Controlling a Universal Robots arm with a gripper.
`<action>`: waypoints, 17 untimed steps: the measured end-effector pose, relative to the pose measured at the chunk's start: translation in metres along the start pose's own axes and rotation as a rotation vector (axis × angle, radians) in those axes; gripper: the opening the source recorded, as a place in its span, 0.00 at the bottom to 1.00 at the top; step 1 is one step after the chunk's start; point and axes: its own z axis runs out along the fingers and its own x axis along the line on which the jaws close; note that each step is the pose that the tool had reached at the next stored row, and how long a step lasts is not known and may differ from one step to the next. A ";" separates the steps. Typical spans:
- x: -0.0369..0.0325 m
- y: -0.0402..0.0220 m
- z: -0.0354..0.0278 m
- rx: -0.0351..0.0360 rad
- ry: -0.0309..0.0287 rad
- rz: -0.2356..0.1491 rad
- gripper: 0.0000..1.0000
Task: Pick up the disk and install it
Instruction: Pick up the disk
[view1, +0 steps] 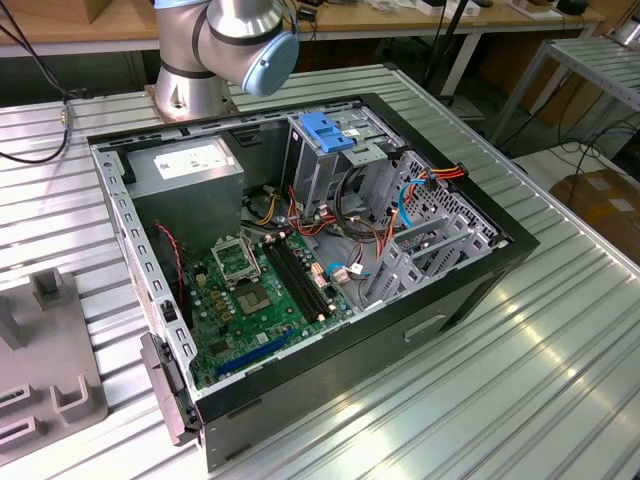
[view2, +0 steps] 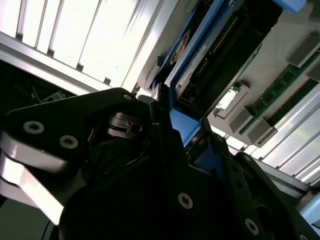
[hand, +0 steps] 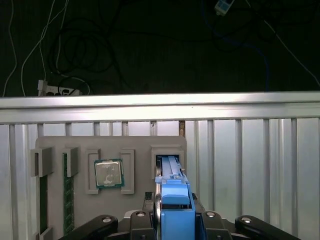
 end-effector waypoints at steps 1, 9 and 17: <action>0.0000 0.0000 0.0000 0.0000 0.0000 0.000 0.37; 0.0000 0.0000 -0.0019 0.0001 0.0000 -0.001 0.37; 0.0003 -0.0001 -0.0194 -0.0001 0.0001 -0.001 0.37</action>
